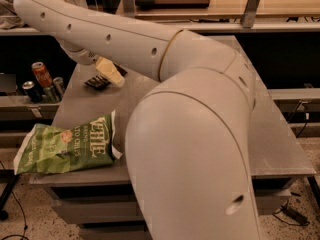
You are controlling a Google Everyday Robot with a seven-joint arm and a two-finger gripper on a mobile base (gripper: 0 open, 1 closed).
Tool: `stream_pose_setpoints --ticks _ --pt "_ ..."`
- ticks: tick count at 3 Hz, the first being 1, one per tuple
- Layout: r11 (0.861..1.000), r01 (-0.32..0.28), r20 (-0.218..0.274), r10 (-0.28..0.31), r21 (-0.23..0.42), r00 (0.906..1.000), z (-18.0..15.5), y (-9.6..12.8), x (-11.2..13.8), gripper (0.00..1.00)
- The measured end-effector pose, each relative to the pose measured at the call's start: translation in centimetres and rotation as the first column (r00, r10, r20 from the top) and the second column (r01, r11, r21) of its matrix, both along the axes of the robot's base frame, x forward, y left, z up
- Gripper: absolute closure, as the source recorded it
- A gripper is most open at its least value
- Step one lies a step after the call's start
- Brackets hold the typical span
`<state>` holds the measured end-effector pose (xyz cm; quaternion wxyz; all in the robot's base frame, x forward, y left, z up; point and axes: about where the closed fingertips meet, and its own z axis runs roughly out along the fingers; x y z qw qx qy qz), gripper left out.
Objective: Pick rxbar chocolate
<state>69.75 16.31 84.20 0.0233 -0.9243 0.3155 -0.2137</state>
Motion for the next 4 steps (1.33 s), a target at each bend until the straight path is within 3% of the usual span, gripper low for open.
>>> stream_pose_setpoints --ticks 2,3,4 --pt "0.999 0.0 -0.021 -0.001 -0.039 0.9998 -1.15 -0.14 0.58 0.0" --pt "0.999 0.005 -0.026 -0.006 -0.044 0.9996 -1.31 -0.32 0.86 0.17" --pt "0.999 0.013 -0.044 -0.014 -0.038 0.9989 -1.4 -0.61 1.06 0.47"
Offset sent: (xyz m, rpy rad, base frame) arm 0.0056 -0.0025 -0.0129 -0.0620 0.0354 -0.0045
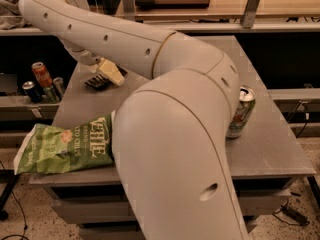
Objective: Pick rxbar chocolate
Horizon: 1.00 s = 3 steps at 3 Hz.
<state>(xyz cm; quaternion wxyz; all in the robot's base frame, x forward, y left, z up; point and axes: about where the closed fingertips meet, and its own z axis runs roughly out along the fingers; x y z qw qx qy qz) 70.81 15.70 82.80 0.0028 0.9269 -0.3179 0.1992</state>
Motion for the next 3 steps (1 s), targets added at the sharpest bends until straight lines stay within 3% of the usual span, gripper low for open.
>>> stream_pose_setpoints --ticks 2,3 --pt "1.0 0.0 0.0 0.0 0.0 1.0 1.03 -0.01 0.01 0.94" --pt "1.0 -0.002 0.0 0.002 0.0 1.0 1.31 -0.21 0.03 1.0"
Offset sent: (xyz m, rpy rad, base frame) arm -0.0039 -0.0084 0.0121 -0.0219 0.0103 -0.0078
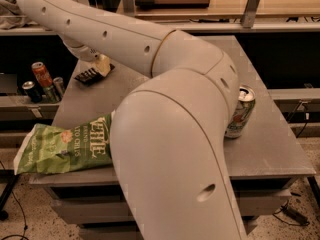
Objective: Pick rxbar chocolate
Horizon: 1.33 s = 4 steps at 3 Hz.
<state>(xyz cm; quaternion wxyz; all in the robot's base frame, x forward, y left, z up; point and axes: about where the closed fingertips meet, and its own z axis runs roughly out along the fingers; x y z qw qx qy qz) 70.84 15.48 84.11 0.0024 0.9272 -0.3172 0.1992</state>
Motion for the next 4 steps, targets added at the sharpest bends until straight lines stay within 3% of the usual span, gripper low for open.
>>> stream_pose_setpoints --ticks 4 --pt "0.994 0.069 0.1 -0.077 0.081 0.992 7.7 -4.5 2.5 1.0"
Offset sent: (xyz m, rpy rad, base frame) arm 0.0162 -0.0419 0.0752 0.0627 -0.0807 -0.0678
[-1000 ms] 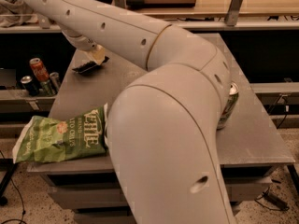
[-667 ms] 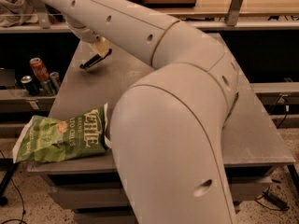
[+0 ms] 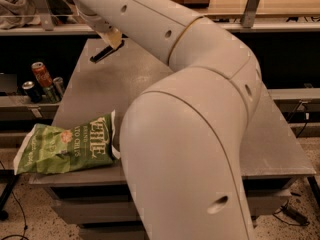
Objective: Pick rxbar chocolate
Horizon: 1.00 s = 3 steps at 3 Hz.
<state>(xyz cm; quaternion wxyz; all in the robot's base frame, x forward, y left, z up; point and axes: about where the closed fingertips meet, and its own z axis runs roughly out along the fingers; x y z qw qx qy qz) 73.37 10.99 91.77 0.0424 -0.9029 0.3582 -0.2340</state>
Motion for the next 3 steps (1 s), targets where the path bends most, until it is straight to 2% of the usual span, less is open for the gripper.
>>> stream_pose_setpoints --ticks 3 --pt "0.997 0.057 0.065 -0.061 0.055 0.996 4.8 -3.9 1.2 1.0"
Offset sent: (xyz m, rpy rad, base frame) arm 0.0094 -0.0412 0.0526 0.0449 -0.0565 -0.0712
